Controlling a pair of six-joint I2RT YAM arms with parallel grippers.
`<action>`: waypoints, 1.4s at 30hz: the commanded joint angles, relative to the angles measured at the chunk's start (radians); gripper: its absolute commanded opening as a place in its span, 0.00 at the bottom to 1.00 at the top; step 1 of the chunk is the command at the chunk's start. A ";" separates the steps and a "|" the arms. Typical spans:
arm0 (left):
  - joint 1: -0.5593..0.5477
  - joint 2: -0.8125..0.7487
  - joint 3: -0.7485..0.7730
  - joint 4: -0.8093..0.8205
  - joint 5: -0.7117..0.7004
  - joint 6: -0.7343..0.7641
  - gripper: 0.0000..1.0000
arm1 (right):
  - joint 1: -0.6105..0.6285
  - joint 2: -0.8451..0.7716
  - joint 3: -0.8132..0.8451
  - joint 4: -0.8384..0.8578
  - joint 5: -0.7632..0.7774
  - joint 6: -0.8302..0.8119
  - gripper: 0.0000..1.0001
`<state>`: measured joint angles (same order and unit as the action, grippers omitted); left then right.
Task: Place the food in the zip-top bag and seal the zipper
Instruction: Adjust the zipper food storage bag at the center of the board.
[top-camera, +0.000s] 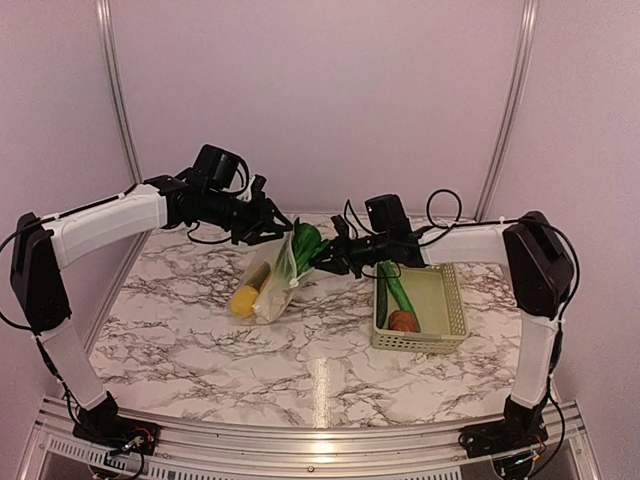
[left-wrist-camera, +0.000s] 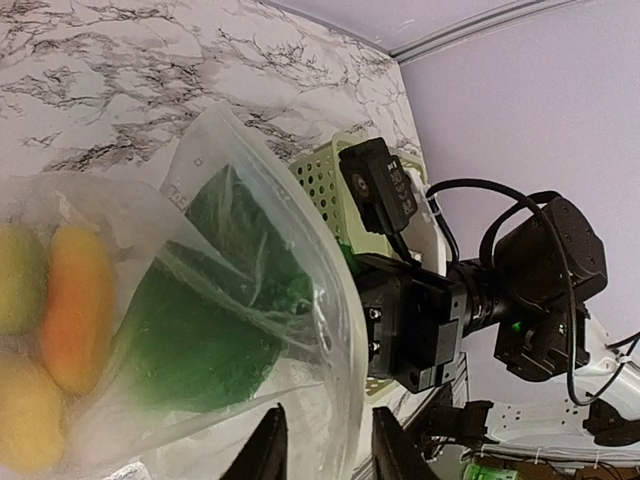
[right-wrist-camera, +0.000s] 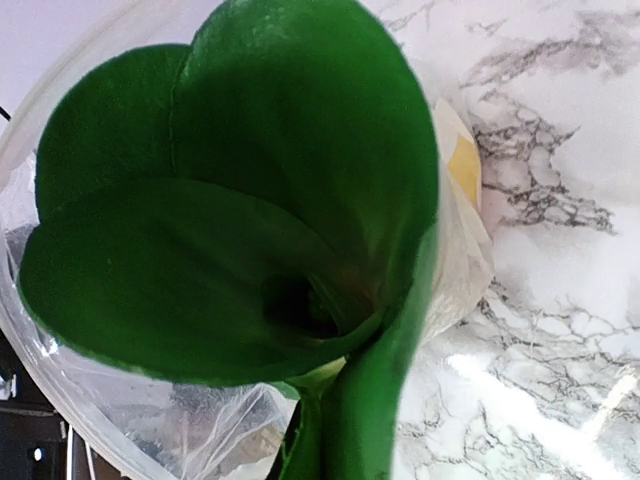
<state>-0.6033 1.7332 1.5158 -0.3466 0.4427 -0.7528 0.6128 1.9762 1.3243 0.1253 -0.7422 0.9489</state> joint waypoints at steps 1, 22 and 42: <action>-0.006 -0.055 0.052 -0.102 -0.095 0.053 0.42 | 0.022 -0.096 0.239 -0.276 0.065 -0.261 0.00; -0.027 0.028 0.085 -0.166 -0.122 0.081 0.15 | 0.041 -0.014 0.369 -0.607 0.168 -0.380 0.50; -0.108 0.007 0.046 -0.303 -0.325 0.275 0.00 | -0.071 -0.129 0.291 -0.588 0.182 -0.372 0.53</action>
<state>-0.7071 1.7351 1.5837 -0.6460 0.1040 -0.4828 0.5381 1.8099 1.6432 -0.4438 -0.5743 0.5903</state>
